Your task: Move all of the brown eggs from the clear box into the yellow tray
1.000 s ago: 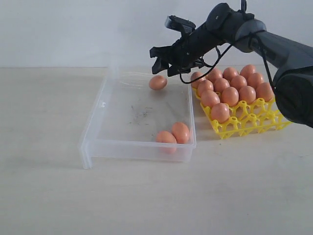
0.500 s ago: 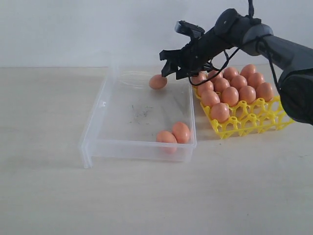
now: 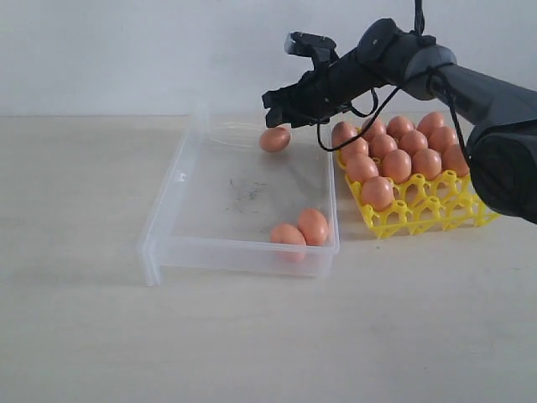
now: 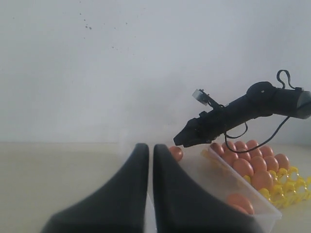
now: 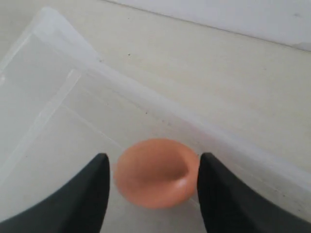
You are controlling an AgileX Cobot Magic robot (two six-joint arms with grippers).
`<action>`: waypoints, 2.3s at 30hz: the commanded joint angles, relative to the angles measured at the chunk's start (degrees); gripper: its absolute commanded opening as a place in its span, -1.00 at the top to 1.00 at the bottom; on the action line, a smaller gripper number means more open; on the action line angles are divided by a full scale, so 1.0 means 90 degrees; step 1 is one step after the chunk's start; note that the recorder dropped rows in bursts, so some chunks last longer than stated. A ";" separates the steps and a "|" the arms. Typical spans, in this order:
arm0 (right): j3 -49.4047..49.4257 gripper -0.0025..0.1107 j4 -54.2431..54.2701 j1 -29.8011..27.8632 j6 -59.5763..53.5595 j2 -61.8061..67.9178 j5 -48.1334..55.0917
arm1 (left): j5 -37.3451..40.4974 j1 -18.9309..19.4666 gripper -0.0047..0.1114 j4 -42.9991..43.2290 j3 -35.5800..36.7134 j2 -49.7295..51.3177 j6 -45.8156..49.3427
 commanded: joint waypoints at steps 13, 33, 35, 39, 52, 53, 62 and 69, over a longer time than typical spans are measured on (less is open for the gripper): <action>-0.0018 0.52 -0.0078 -0.0015 -0.0264 0.0596 -0.0375 | -0.0008 0.0024 0.85 0.0019 0.0023 -0.0021 0.0025; -0.0018 0.96 -0.0279 0.0270 -0.4148 0.0311 -0.0511 | 0.0004 0.0024 0.85 0.0019 0.0023 -0.0021 0.0025; -0.0018 0.96 -0.0295 0.0270 -0.4060 0.0311 -0.0576 | 0.0004 0.0024 0.85 0.0019 0.0023 -0.0021 0.0025; -0.0018 0.96 -0.0181 0.0253 -0.3404 0.0256 -0.0659 | 0.0004 0.0024 0.85 0.0019 0.0023 -0.0021 0.0025; -0.0018 0.03 -0.0015 0.0045 -0.2337 -0.0021 -0.0506 | 0.0004 0.0024 0.85 0.0019 0.0023 -0.0021 0.0025; -0.0018 -0.04 -0.0037 0.0045 -0.2318 -0.0021 -0.0698 | 0.0004 0.0024 0.85 0.0019 0.0023 -0.0021 0.0025; -0.0473 0.05 -0.0326 0.0045 -0.3856 -0.0021 0.0235 | 0.0004 0.0024 0.85 0.0019 0.0023 -0.0021 0.0025; -0.0402 0.94 0.0219 -0.0011 -0.3618 0.0251 -0.0764 | 0.0004 0.0024 0.85 0.0019 0.0023 -0.0021 0.0025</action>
